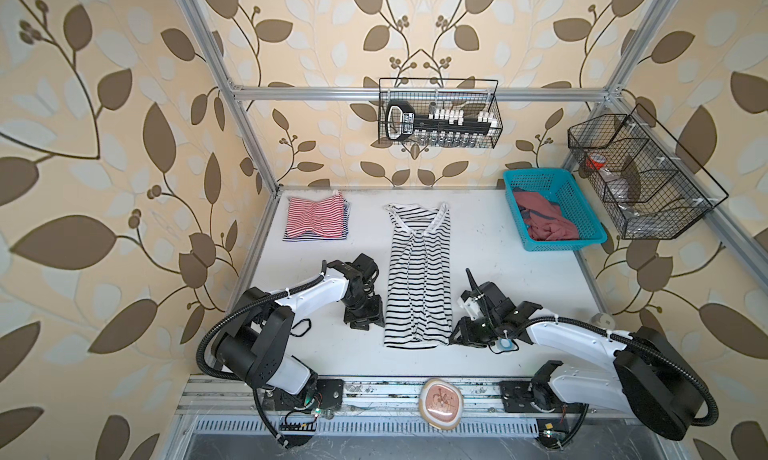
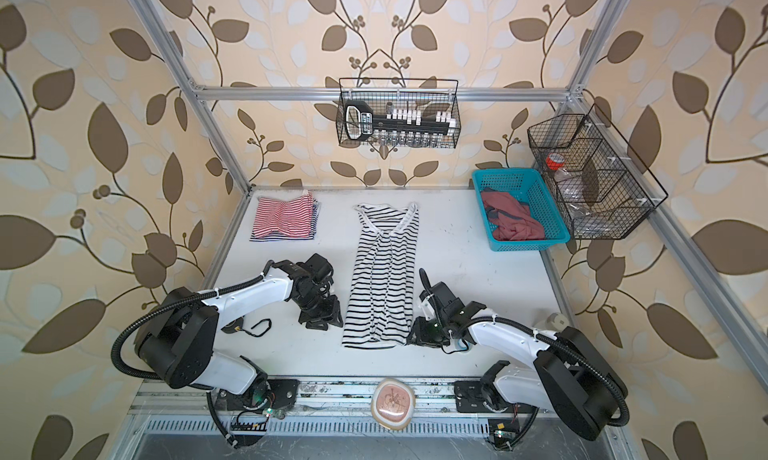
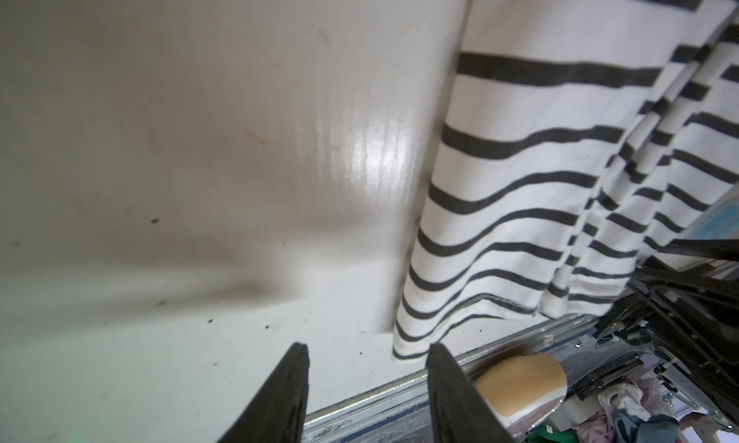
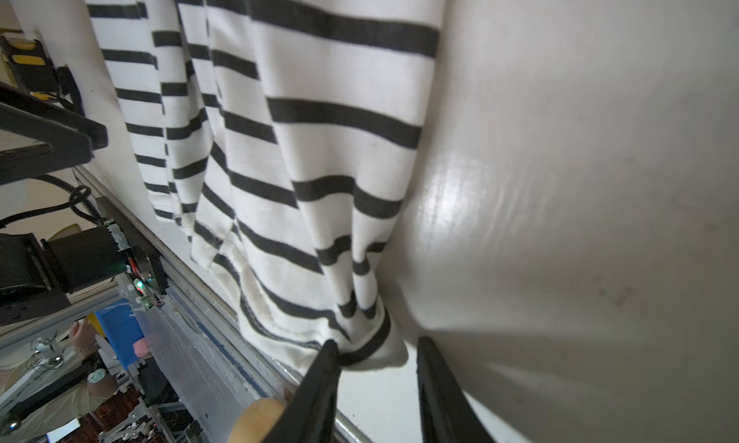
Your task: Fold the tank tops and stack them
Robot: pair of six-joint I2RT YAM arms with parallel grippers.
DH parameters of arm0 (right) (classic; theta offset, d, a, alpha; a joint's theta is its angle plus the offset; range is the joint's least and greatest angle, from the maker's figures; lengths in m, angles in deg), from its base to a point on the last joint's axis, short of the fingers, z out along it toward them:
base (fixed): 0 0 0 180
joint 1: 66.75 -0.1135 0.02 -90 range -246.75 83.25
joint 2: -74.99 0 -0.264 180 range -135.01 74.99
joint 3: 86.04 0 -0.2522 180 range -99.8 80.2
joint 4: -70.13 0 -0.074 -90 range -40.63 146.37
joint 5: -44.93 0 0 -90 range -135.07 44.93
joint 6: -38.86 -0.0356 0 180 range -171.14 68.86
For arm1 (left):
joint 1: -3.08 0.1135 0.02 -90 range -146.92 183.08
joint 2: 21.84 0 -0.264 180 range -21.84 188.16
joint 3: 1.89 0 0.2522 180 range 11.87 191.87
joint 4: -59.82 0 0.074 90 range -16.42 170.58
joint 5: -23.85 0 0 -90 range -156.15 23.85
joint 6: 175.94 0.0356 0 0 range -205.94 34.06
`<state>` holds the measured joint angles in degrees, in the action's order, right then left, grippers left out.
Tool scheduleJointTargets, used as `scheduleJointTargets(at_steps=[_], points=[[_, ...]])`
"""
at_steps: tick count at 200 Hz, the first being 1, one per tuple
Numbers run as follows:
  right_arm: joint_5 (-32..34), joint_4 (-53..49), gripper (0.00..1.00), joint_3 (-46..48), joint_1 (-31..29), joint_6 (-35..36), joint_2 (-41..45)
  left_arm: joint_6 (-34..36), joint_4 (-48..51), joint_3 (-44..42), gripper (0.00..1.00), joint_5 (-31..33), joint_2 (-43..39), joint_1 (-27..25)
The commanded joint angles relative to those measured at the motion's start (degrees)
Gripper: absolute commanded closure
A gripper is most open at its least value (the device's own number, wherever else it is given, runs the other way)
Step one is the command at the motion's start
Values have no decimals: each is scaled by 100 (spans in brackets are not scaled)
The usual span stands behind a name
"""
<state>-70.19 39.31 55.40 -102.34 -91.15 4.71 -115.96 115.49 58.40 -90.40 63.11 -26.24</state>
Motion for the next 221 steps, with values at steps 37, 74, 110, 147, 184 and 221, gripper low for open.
scheduleJointTargets(at_steps=[37, 74, 110, 147, 184, 221], points=[[148, 30, 56, 85, -42, -140, 76, -275, -643, -347, 48, -702, -86, -114], [157, 201, 58, 154, -53, -173, -131, -354, -805, -602, 49, -833, 2, -253], [140, 340, 71, 168, -121, -234, -221, -470, -989, -738, 50, -888, 13, -367], [169, 352, 80, 234, -211, -296, -180, -635, -1332, -848, 61, -1062, 64, -393], [223, 336, 90, 300, -244, -349, -39, -690, -1483, -932, 81, -1137, 100, -429], [290, 220, 100, 359, -268, -389, 241, -714, -1493, -954, 100, -1156, 27, -448]])
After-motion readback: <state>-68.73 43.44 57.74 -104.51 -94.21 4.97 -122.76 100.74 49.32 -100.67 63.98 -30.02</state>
